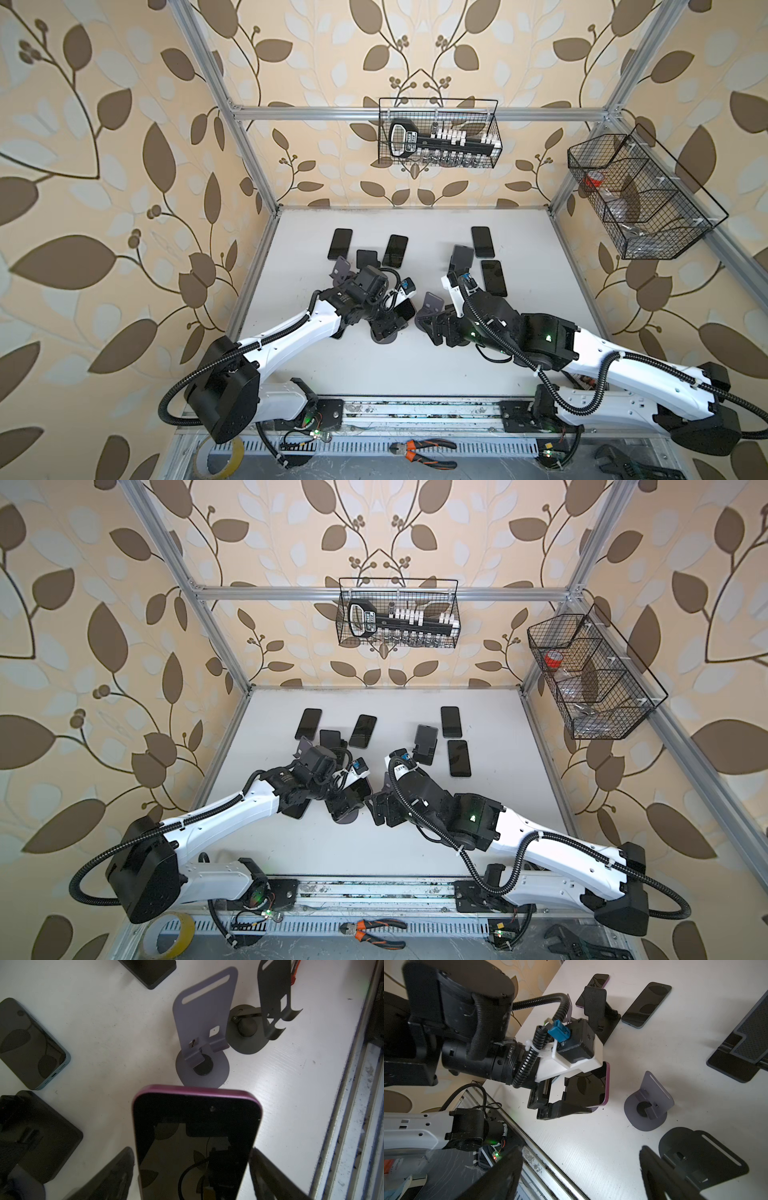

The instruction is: Remove the phone from the phone stand

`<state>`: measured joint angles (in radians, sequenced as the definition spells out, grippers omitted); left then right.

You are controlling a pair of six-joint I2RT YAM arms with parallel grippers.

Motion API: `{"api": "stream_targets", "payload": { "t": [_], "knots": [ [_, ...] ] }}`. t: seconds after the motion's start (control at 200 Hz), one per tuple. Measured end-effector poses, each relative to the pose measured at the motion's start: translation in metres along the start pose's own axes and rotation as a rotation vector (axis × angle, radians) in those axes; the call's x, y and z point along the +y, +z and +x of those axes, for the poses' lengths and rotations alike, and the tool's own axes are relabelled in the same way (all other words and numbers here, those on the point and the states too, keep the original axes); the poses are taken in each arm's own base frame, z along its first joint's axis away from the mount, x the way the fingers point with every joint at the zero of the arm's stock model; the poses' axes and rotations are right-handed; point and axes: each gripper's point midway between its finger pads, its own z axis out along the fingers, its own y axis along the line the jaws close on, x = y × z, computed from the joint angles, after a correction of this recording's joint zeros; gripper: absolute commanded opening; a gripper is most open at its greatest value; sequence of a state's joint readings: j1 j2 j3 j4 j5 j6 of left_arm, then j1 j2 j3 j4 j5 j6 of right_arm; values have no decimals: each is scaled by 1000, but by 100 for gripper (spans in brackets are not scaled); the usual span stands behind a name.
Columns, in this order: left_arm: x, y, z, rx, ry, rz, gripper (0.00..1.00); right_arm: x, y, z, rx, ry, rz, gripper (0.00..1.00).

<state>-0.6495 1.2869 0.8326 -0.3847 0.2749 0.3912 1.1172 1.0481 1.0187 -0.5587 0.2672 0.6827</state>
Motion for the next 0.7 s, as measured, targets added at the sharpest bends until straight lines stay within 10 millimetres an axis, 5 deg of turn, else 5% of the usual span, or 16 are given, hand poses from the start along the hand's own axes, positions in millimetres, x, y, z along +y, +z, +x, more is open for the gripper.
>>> {"api": "stream_targets", "payload": {
  "t": [0.7],
  "knots": [
    [1, 3, 0, 0, 0, 0, 81, -1, -1, -2, -10, -1, 6, 89]
  ]
}}
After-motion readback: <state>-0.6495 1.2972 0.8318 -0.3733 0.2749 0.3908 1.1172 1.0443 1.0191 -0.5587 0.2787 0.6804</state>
